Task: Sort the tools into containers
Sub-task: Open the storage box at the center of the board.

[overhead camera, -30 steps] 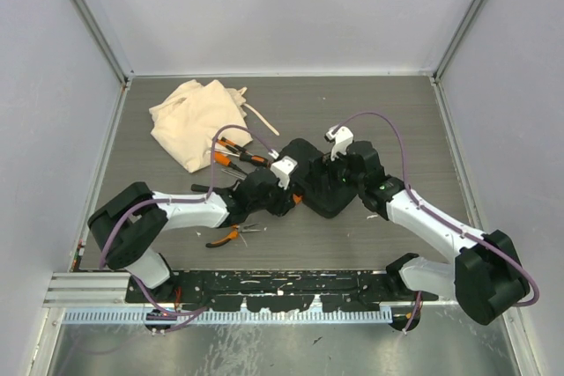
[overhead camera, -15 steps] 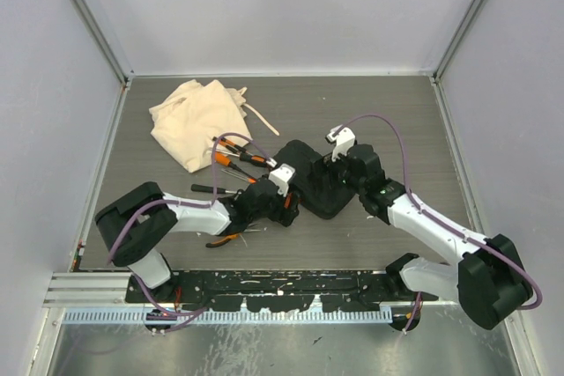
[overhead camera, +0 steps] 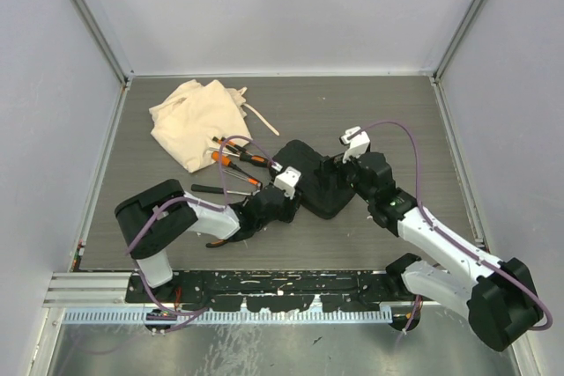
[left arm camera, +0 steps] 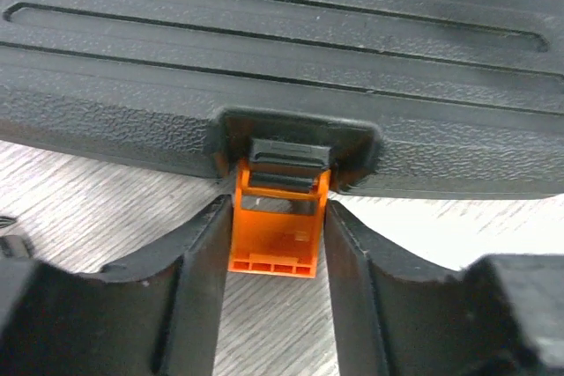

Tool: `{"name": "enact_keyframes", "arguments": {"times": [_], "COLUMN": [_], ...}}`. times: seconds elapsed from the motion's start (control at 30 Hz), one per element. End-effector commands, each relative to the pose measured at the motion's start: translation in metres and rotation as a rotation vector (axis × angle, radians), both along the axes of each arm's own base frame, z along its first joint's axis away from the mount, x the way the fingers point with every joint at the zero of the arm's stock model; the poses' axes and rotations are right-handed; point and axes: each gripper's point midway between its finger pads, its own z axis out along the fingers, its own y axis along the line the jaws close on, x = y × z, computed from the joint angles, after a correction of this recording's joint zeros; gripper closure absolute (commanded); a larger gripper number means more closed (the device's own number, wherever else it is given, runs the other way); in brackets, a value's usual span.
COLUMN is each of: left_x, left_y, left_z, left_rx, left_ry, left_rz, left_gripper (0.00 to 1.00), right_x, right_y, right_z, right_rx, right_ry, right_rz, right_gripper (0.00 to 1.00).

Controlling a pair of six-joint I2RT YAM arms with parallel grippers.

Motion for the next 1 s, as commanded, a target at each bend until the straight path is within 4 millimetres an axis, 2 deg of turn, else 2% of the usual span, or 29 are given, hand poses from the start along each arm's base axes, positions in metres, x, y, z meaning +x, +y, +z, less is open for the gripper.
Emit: {"name": "enact_keyframes", "arguments": {"times": [0.0,0.13,0.2,0.27,0.33,0.4,0.53,0.7,0.97], "left_x": [-0.003,-0.004,-0.005,-0.005,-0.005,-0.005,-0.004,-0.003,-0.004], "left_y": [0.011,0.008,0.008,0.007,0.006,0.005,0.004,0.002,-0.002], "left_z": [-0.019,-0.005,0.007,0.028,0.045,0.061,0.083,0.09,0.109], "left_rx": [0.073,0.064,0.068,0.043,0.027,0.017,-0.001,-0.002,-0.038], "left_ry": [-0.02,-0.04,-0.049,-0.073,-0.094,-0.113,-0.145,-0.153,-0.163], "left_rz": [0.03,0.023,0.01,0.004,-0.008,-0.023,-0.035,-0.036,-0.048], "left_gripper": [0.6,0.7,0.74,0.83,0.89,0.9,0.9,0.91,0.91], "right_x": [0.006,0.003,0.005,0.004,0.002,-0.001,-0.008,-0.012,-0.009], "right_y": [-0.002,0.0,-0.005,-0.01,-0.009,-0.005,0.004,0.018,0.044], "right_z": [0.034,0.036,0.043,0.047,0.045,0.045,0.03,0.019,0.016], "right_rx": [0.083,0.112,0.178,0.228,0.208,0.176,0.116,0.09,0.063], "right_ry": [-0.099,-0.082,-0.055,-0.022,0.006,0.032,0.094,0.131,0.129], "right_rz": [-0.049,-0.048,-0.125,-0.185,-0.176,-0.138,-0.053,0.042,0.206], "right_gripper": [0.0,0.02,0.03,0.04,0.03,0.02,0.01,0.0,0.0]}}
